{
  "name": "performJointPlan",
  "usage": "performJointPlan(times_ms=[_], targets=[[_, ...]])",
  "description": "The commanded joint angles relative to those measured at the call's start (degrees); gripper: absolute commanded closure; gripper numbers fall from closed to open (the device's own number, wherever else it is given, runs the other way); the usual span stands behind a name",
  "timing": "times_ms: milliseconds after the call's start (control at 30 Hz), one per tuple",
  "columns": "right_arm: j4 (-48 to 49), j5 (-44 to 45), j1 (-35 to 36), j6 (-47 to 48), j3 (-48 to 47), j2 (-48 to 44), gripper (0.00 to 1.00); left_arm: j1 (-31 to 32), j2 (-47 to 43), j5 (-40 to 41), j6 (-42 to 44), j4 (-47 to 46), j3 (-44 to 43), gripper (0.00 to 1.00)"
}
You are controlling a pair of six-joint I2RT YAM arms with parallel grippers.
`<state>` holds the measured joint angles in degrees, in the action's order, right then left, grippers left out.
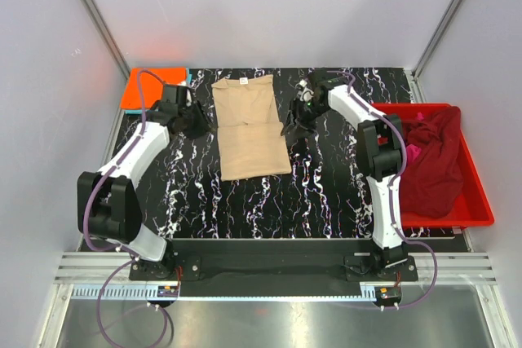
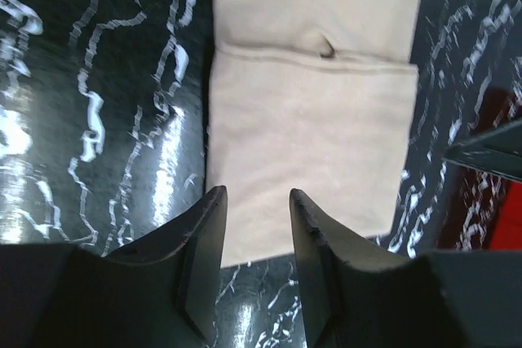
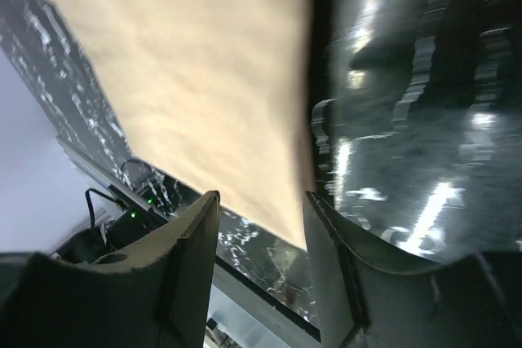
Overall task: Fold and stack the t-shirts
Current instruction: Fold the tshirt
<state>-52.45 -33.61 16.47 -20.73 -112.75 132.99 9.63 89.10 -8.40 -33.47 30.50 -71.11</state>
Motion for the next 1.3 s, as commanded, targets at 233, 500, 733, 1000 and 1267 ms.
performJointPlan(times_ms=[233,500,733,1000,1267], targets=[[3.05,1.53,4.19,5.78,9.73,-7.47,0.45,4.43,-4.63,-5.83,0.95,-5.46,14.59,0.42],[7.44,-0.05,3.83,7.55,27.21,-16.27,0.32,4.43,-6.05,-6.8,4.21,-4.4,19.78,0.31],[15.43,-5.32,3.13,0.44,34.52,-16.53,0.38,4.35,-3.5,-7.24,0.26,-5.45,21.71,0.26],[25.28,-5.07,2.34,-10.81,42.26,-18.47,0.4,4.26,-2.79,-6.89,-13.8,-10.97,29.53,0.24],[37.4,-2.62,2.16,-25.21,47.52,-18.82,0.41,4.26,-3.41,-6.01,-26.9,-17.58,36.31,0.27]])
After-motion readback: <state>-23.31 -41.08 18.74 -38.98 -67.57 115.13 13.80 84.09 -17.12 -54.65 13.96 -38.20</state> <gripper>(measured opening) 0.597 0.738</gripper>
